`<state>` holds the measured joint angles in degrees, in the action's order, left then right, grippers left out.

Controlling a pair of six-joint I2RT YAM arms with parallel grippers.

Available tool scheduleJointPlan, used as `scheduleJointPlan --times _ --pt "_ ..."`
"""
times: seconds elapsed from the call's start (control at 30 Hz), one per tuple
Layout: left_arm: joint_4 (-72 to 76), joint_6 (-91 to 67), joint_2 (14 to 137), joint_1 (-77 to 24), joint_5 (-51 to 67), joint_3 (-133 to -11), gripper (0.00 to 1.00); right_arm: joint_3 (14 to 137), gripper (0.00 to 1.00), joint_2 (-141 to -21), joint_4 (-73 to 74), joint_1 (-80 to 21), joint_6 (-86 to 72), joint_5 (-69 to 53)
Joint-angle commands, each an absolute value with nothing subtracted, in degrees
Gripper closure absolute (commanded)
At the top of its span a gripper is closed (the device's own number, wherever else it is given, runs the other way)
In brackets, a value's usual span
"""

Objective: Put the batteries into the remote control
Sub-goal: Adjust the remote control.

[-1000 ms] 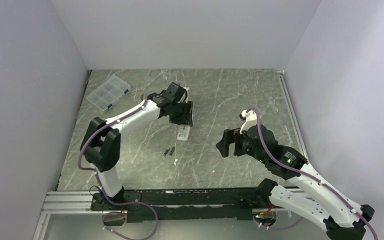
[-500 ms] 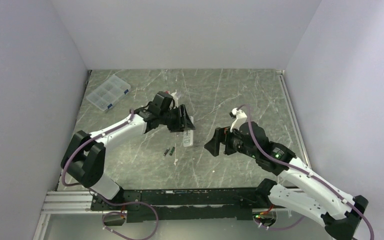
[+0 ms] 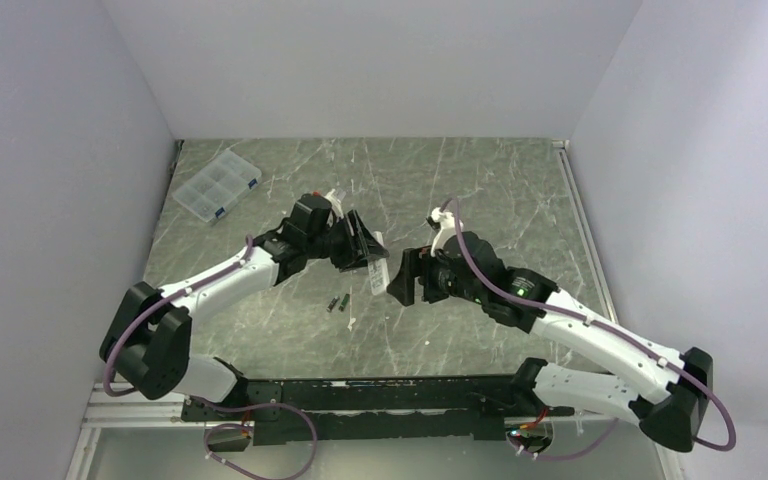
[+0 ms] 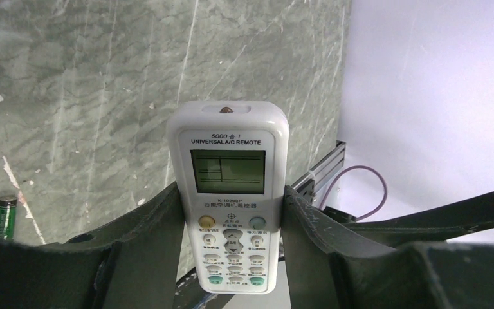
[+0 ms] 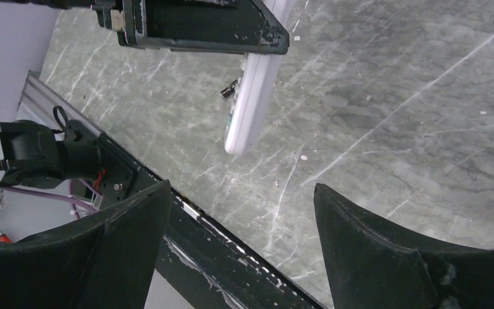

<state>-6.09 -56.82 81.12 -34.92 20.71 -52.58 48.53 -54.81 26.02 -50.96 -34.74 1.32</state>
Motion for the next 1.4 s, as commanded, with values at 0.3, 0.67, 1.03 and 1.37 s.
scheduleJointPlan --times 0.3,0.67,1.03,1.37 --pt "5.3 -65.1 75.9 -35.0 23.3 -47.9 1.0 57.3 0.28 -65.0 22.5 -54.0 -37.5 5.8" --pt "10.4 -68.4 73.9 -35.0 25.3 -45.1 1.0 58.7 0.49 -68.7 22.0 -54.2 -39.1 7.4" --pt "12.7 -69.9 72.8 -35.0 26.4 -43.3 1.0 59.8 0.8 -71.4 21.5 -54.5 -39.5 7.5" --pt "6.9 -67.2 71.3 -35.0 27.9 -45.1 0.47 61.2 1.0 -70.2 24.9 -55.2 -37.6 10.4"
